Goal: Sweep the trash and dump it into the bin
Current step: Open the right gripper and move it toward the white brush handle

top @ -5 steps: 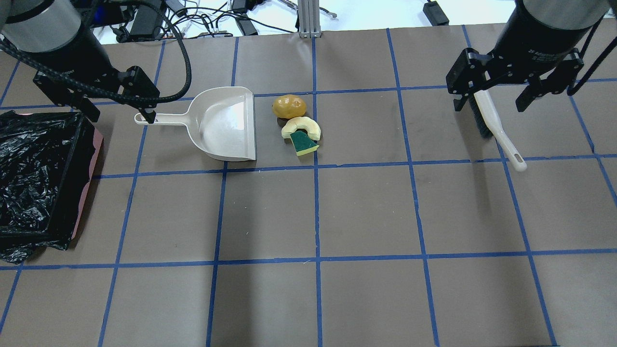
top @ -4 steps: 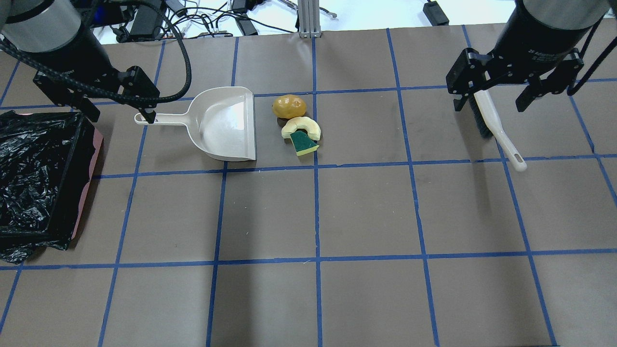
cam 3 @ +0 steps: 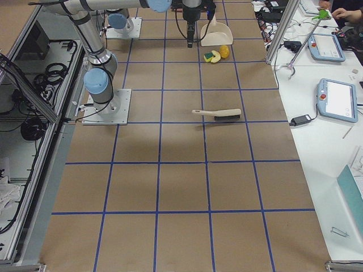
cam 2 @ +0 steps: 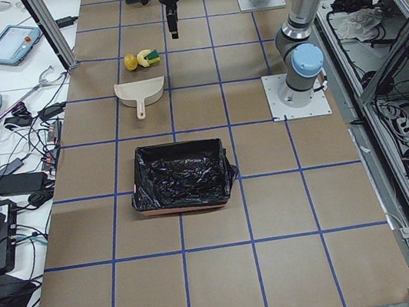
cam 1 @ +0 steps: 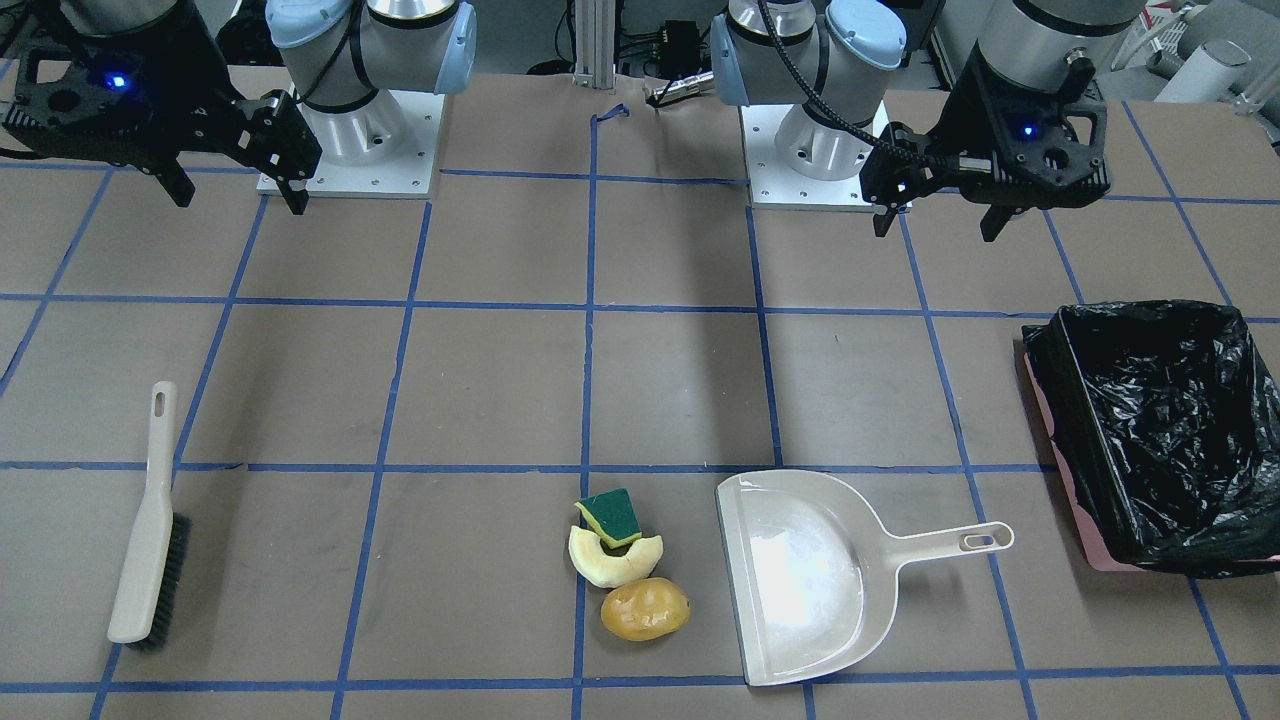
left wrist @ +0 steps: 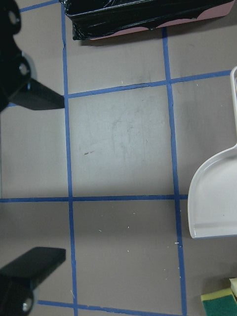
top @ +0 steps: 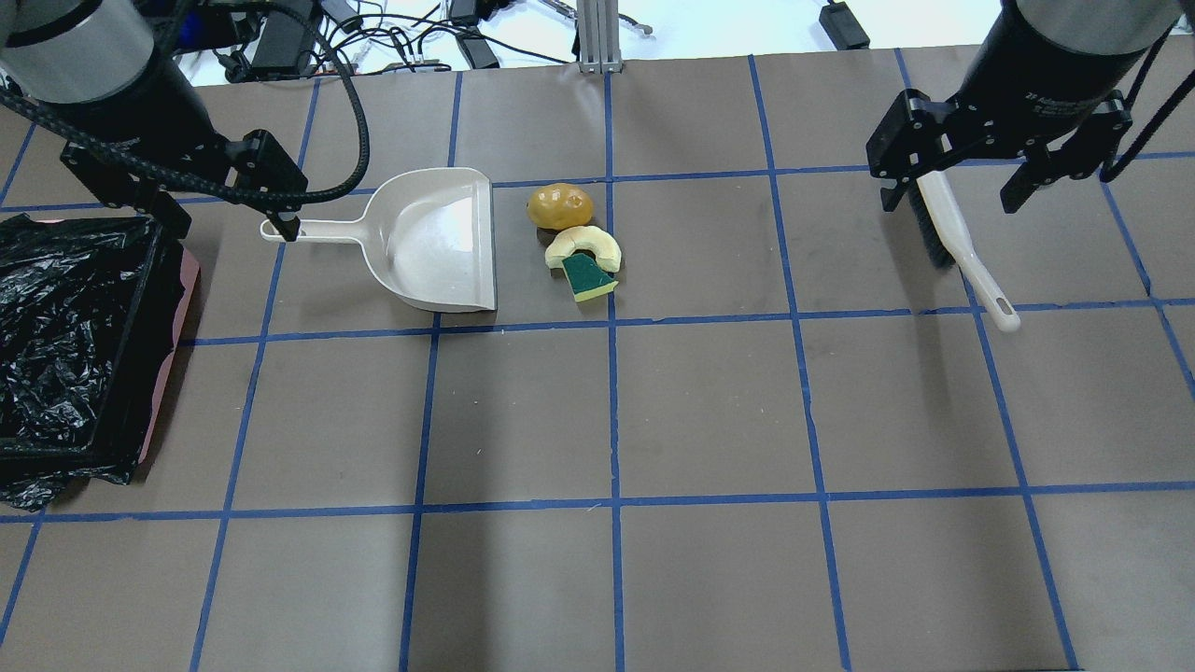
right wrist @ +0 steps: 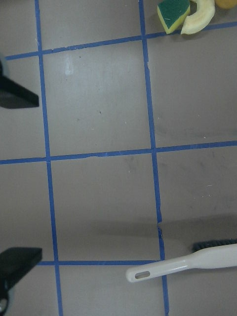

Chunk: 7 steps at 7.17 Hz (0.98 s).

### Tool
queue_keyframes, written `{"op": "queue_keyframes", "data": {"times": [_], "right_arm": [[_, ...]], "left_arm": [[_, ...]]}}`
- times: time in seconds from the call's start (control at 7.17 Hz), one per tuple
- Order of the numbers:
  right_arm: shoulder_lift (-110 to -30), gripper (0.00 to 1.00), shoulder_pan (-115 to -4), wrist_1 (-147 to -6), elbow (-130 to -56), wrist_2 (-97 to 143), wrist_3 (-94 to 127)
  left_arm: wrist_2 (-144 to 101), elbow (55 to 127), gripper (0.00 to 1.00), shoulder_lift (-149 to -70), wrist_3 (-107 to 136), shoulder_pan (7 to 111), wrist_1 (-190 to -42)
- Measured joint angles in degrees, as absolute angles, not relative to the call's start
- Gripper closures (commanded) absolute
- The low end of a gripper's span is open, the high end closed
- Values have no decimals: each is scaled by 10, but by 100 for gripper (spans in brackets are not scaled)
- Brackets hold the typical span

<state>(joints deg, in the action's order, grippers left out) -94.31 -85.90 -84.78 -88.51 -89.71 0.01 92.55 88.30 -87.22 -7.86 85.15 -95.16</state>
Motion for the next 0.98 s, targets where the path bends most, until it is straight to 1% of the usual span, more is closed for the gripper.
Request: {"op": "queue_keyframes", "data": {"times": [0.56,0.98], "right_arm": [[-942,0,-834,-848,-885,-897,-4],[-914,0,-755,-848,-895,-897,-49]], "left_arm": [[925,894,0,-866,-78,852,-950],[925,895,0,-866,-78,853,-950]]}}
